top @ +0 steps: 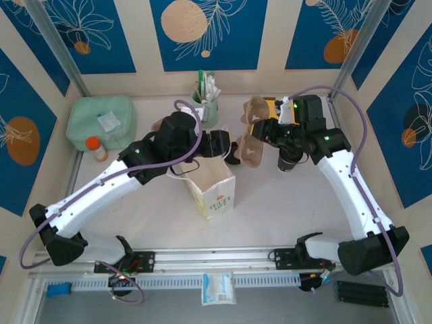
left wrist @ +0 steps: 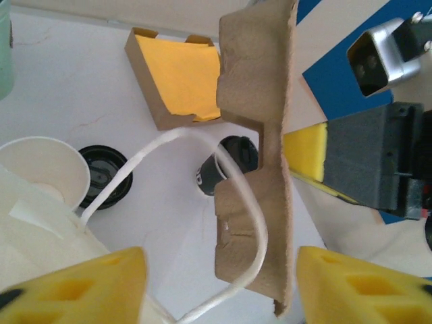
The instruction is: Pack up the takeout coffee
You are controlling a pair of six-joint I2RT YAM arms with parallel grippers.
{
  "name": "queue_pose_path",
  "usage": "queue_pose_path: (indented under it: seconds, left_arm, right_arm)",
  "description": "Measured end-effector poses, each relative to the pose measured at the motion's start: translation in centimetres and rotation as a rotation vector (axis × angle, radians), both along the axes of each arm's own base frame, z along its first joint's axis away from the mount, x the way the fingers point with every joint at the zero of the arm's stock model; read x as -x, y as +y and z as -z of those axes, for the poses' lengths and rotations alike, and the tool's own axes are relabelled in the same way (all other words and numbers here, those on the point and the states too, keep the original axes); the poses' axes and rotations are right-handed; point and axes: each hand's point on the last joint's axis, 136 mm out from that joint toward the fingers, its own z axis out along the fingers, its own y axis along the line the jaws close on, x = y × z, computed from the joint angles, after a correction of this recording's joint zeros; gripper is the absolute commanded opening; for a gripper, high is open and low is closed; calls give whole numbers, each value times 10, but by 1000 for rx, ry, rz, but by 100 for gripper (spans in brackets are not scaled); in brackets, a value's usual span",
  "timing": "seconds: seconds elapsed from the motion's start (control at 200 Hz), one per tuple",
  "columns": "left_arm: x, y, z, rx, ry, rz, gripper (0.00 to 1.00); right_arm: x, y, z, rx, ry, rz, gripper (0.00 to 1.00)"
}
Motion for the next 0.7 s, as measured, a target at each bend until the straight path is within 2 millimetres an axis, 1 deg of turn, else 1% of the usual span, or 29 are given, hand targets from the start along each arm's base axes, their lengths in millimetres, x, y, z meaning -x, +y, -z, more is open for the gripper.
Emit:
queue_pose_path:
  seconds: [0.045,0.08,0.11,0.125,0.135,0.22,0.285,0.385,0.515,0.7]
  left_arm:
    - [0,0,-7,7,-16,4,78]
    - [0,0,-13,12,-30,7,85]
    - [0,0,-18,19,-38,8,92]
    - [0,0,-21,13,-53,15,99]
    - [0,0,-23,20,-53,12,100]
    - [0,1,-35,30,-82,17,99]
    - [1,4,-39,26,-99,14,99]
    - [2,16,-44,2,-128,-12,99]
    - [4,41,-57,-16,-187,-72,99]
    - [5,90,-71,-38,-267,-212,100]
  right_arm:
    - [0,-2,-1,0,-5,5,33]
    - [1,-5,-2,0,-7,11,33]
    - [1,-6,-3,2,-9,14,33]
    - [1,-8,-4,2,-10,17,33]
    - [1,-8,-4,2,-11,19,33]
    - [2,-14,-7,2,-14,31,33]
    - [1,-18,-12,4,-24,42,33]
    - [0,-23,-26,1,-56,54,33]
    - [0,-25,-46,-13,-104,55,32]
    - [3,-23,-72,-38,-161,43,32]
